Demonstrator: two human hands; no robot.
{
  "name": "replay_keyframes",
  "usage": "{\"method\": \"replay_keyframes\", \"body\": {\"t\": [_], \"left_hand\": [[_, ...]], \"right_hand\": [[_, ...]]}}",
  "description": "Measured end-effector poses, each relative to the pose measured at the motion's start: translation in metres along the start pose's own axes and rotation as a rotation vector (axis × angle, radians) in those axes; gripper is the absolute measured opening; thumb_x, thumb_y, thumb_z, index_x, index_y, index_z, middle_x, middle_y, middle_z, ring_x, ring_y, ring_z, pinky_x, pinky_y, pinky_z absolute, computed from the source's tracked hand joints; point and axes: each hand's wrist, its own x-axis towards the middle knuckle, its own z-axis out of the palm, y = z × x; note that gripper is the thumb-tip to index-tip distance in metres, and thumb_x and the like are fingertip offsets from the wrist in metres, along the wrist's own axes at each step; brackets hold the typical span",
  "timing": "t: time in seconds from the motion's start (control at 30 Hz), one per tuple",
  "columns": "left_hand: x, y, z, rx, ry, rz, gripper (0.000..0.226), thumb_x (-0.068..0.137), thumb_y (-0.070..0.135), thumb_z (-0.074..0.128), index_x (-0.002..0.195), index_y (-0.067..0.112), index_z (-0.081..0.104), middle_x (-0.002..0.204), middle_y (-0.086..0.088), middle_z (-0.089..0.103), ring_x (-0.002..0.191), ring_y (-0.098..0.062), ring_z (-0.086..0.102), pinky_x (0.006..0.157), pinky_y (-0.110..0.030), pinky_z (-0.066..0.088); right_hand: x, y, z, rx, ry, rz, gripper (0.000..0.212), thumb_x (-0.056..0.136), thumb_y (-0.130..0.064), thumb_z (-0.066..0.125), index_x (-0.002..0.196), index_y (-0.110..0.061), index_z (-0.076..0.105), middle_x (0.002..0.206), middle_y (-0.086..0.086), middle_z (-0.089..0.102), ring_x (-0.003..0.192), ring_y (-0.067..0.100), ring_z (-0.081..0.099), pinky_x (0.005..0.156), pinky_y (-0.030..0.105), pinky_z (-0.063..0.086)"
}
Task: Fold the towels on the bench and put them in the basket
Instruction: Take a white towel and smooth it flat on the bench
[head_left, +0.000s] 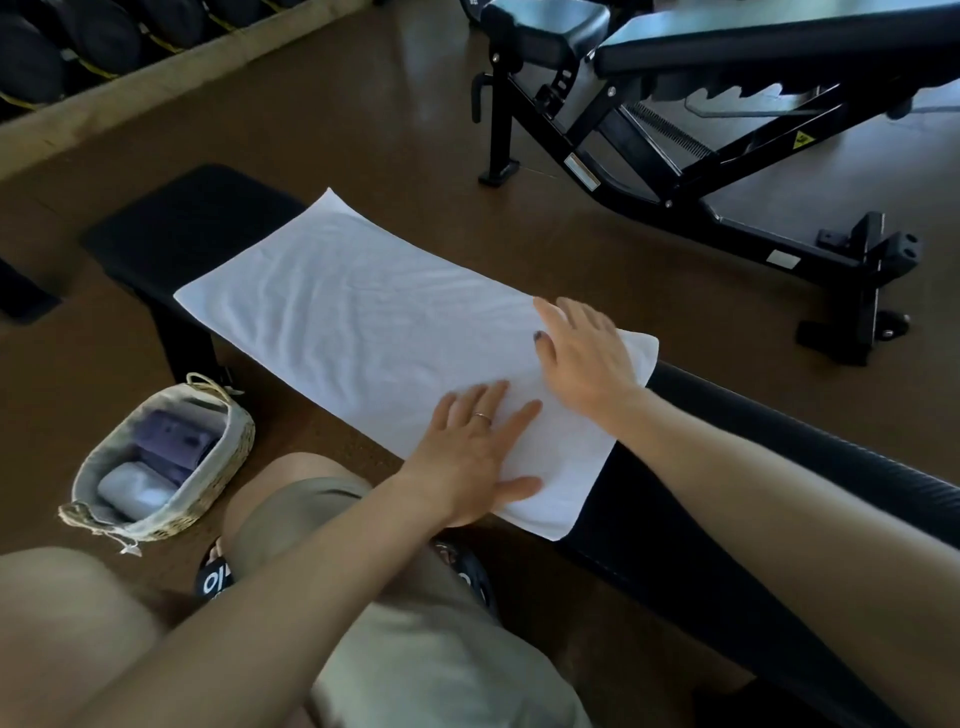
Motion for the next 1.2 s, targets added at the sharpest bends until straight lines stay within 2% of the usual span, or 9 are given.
{"method": "replay_keyframes", "body": {"t": [0.1,0.33,0.4,0.5,0.63,0.77,0.93,1.07,1.2], "left_hand": [[-0.002,-0.013,0.008,0.05,-0.078,0.032,0.094,0.09,0.08,0.037,0.159,0.042,-0.014,0.167,-0.001,-0.029,0.152,-0.02,-0.028,0.125,-0.051,-0.009],[-0.008,-0.025,0.004,0.104,-0.104,0.051,0.117,0.075,0.086,0.053,0.158,0.043,-0.017,0.165,0.001,-0.033,0.151,-0.023,-0.031,0.121,-0.059,-0.013],[-0.007,-0.015,0.004,0.105,-0.141,0.027,0.12,0.075,0.087,0.054,0.158,0.039,-0.019,0.164,-0.003,-0.035,0.15,-0.027,-0.033,0.12,-0.061,-0.014],[-0.003,0.001,-0.004,0.023,-0.162,0.044,0.11,0.082,0.087,0.043,0.158,0.037,-0.018,0.166,-0.004,-0.03,0.152,-0.025,-0.031,0.123,-0.057,-0.011],[-0.001,0.023,0.003,0.109,-0.099,0.194,0.102,0.093,0.075,0.039,0.159,0.028,-0.023,0.168,-0.007,-0.024,0.153,-0.024,-0.027,0.124,-0.054,-0.012],[-0.003,0.034,0.025,0.255,-0.079,0.167,0.119,0.09,0.071,0.054,0.154,0.02,-0.032,0.165,-0.017,-0.029,0.152,-0.034,-0.027,0.122,-0.062,-0.008],[-0.005,0.02,0.006,0.007,-0.176,0.196,0.12,0.083,0.074,0.06,0.16,0.029,-0.02,0.168,-0.002,-0.024,0.153,-0.021,-0.027,0.125,-0.05,-0.012],[-0.003,-0.021,-0.023,-0.154,-0.035,0.042,0.08,0.097,0.069,0.037,0.162,0.037,0.003,0.171,0.004,-0.005,0.157,-0.017,-0.008,0.128,-0.043,-0.001],[-0.009,-0.077,-0.017,-0.061,-0.095,-0.193,0.076,0.099,0.071,0.027,0.161,0.042,-0.006,0.169,0.005,-0.02,0.156,-0.02,-0.016,0.126,-0.047,-0.005]], "right_hand": [[-0.017,0.006,0.011,0.004,-0.086,0.191,0.051,0.107,-0.044,0.026,0.155,-0.027,0.032,0.156,0.01,0.04,0.144,0.032,0.034,0.118,0.047,0.025],[-0.031,0.037,-0.013,-0.149,-0.169,0.427,0.059,0.107,-0.049,0.019,0.151,-0.014,0.037,0.138,0.02,0.057,0.128,0.037,0.053,0.113,0.048,0.035],[-0.026,0.023,-0.015,-0.224,-0.119,0.357,0.062,0.107,-0.049,0.02,0.157,-0.014,0.03,0.149,0.022,0.048,0.14,0.039,0.043,0.12,0.052,0.028],[-0.025,-0.005,-0.01,-0.075,-0.093,0.175,0.06,0.108,-0.049,0.019,0.162,-0.021,0.02,0.162,0.017,0.032,0.152,0.034,0.026,0.125,0.049,0.018],[-0.045,-0.01,0.008,-0.001,-0.127,0.181,0.057,0.109,-0.045,0.016,0.163,-0.027,0.017,0.17,0.007,0.014,0.157,0.026,0.008,0.127,0.042,0.006],[-0.055,0.0,0.009,-0.026,-0.143,0.189,0.055,0.109,-0.043,0.017,0.163,-0.027,0.018,0.171,0.007,0.011,0.158,0.026,0.005,0.128,0.042,0.004],[-0.046,-0.016,0.0,-0.061,-0.136,0.175,0.057,0.108,-0.045,0.02,0.162,-0.026,0.019,0.168,0.014,0.018,0.155,0.032,0.013,0.126,0.045,0.01],[-0.026,-0.043,-0.007,0.017,-0.129,0.066,0.058,0.108,-0.046,0.018,0.163,-0.029,0.013,0.171,0.011,0.012,0.157,0.029,0.007,0.127,0.044,0.007],[-0.04,-0.05,0.002,0.01,-0.225,0.043,0.061,0.108,-0.048,0.012,0.164,-0.027,0.005,0.172,0.008,0.002,0.158,0.027,-0.002,0.128,0.045,0.003]]}}
